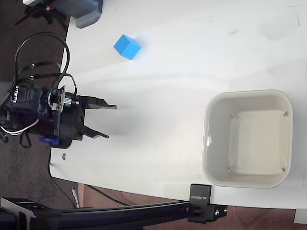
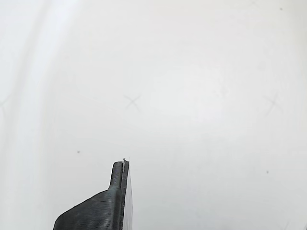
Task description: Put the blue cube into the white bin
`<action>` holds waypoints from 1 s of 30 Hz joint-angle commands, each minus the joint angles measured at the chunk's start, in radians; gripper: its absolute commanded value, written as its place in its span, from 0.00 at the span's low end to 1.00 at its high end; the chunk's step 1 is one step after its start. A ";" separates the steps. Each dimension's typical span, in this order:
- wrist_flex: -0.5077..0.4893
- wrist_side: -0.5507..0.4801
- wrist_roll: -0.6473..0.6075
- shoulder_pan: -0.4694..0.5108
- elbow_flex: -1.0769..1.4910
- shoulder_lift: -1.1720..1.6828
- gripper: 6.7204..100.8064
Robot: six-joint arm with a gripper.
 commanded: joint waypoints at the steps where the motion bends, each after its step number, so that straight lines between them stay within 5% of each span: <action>1: -0.012 -0.057 -0.015 0.055 -0.025 0.023 0.99; 19: 0.012 -0.086 -0.067 0.051 -0.170 -0.031 0.99; 30: 0.239 -0.118 -0.267 -0.135 -0.658 -0.541 0.99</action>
